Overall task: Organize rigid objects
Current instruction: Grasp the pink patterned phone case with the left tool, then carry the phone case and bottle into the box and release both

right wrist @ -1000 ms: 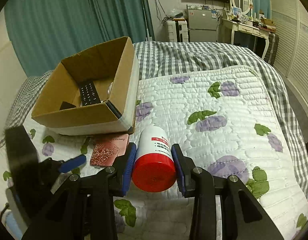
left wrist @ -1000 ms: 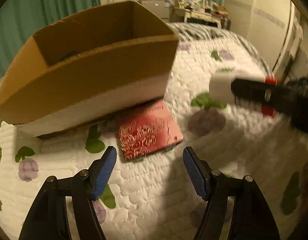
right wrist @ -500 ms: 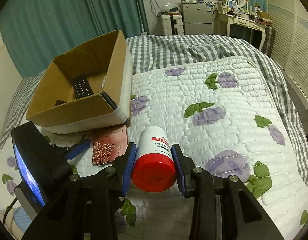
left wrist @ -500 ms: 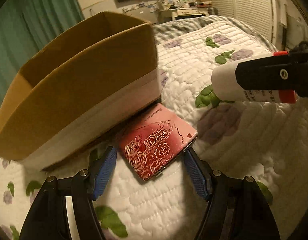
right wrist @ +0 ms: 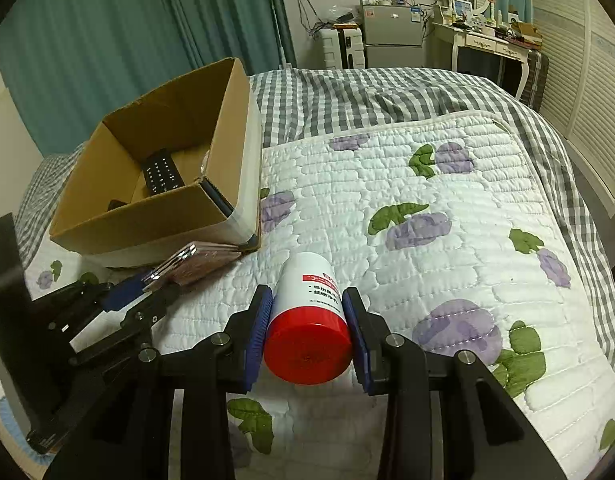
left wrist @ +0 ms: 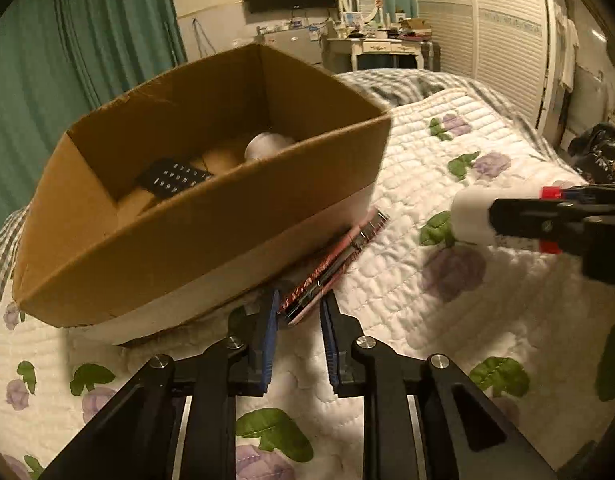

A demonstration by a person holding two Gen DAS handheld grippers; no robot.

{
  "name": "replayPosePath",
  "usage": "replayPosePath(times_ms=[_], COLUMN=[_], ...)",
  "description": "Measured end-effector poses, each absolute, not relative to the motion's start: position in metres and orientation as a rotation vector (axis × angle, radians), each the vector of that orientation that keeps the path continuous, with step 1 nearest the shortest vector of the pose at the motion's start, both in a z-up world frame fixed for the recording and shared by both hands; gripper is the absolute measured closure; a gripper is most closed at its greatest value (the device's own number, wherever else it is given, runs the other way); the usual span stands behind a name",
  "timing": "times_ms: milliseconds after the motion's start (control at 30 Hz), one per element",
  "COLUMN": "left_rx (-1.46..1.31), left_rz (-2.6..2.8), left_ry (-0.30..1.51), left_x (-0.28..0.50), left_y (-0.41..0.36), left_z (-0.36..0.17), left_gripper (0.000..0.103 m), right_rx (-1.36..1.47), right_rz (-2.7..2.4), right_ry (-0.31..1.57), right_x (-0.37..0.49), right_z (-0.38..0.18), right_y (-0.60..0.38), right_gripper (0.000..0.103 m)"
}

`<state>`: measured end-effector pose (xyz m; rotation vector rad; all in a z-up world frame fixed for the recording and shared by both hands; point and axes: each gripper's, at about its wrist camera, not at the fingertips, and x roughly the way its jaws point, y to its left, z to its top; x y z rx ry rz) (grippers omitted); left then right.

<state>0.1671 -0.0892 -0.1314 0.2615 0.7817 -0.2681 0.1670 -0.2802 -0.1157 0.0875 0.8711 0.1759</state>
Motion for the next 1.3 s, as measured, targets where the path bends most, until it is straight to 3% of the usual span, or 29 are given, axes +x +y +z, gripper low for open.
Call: replayPosePath(times_ms=[233, 500, 900, 1100, 1300], left_rx=[0.190, 0.128, 0.069, 0.091, 0.111], left_rz=[-0.358, -0.325, -0.217, -0.137, -0.101], left_ry=[0.767, 0.732, 0.590, 0.655, 0.737], left_x=[0.149, 0.125, 0.138, 0.196, 0.253], left_y=[-0.092, -0.067, -0.020, -0.002, 0.009], left_z=[-0.105, -0.067, 0.023, 0.007, -0.034], left_gripper=[0.093, 0.093, 0.093, 0.093, 0.093], right_rx=[0.065, 0.055, -0.028, -0.043, -0.062], right_rz=[0.198, 0.237, 0.318, 0.357, 0.392], right_ry=[0.821, 0.766, 0.575, 0.535, 0.579], right_x=[0.158, 0.140, 0.146, 0.190, 0.246], right_z=[-0.104, -0.081, 0.008, 0.014, -0.016], right_y=[-0.273, -0.263, -0.228, -0.203, -0.179], right_gripper=[0.067, 0.067, 0.067, 0.067, 0.067])
